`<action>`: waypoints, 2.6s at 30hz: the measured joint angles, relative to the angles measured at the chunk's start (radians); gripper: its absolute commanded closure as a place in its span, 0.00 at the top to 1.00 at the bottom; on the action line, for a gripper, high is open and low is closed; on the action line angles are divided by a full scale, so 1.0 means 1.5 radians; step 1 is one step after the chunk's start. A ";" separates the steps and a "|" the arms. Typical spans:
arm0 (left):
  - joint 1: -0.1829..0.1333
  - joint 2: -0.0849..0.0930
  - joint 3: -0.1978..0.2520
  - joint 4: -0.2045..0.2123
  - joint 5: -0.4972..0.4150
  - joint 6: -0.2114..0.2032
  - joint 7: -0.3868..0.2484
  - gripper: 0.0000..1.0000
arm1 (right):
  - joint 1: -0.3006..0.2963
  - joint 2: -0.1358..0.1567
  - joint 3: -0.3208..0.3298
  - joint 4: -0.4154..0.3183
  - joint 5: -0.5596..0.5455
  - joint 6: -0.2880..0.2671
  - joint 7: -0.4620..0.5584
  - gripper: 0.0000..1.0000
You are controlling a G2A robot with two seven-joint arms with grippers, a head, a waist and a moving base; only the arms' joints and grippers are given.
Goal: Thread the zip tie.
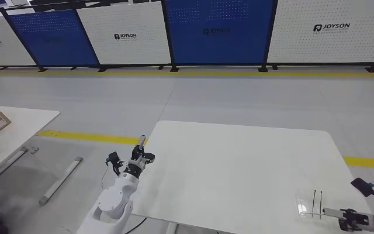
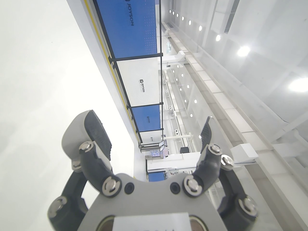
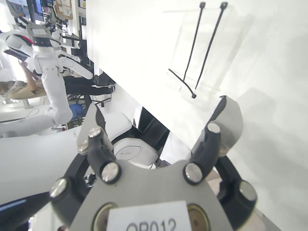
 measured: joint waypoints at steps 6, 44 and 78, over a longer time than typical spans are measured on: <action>0.000 0.000 0.000 0.000 0.000 0.000 0.000 1.00 | 0.006 0.005 -0.011 0.004 0.008 0.020 0.000 1.00; 0.000 0.000 0.000 0.000 0.000 0.000 0.000 1.00 | -0.018 0.007 -0.003 -0.029 -0.074 0.114 -0.076 0.29; 0.000 0.000 0.000 0.000 0.000 0.000 0.000 1.00 | 0.014 0.005 -0.024 -0.006 -0.081 0.134 -0.071 0.02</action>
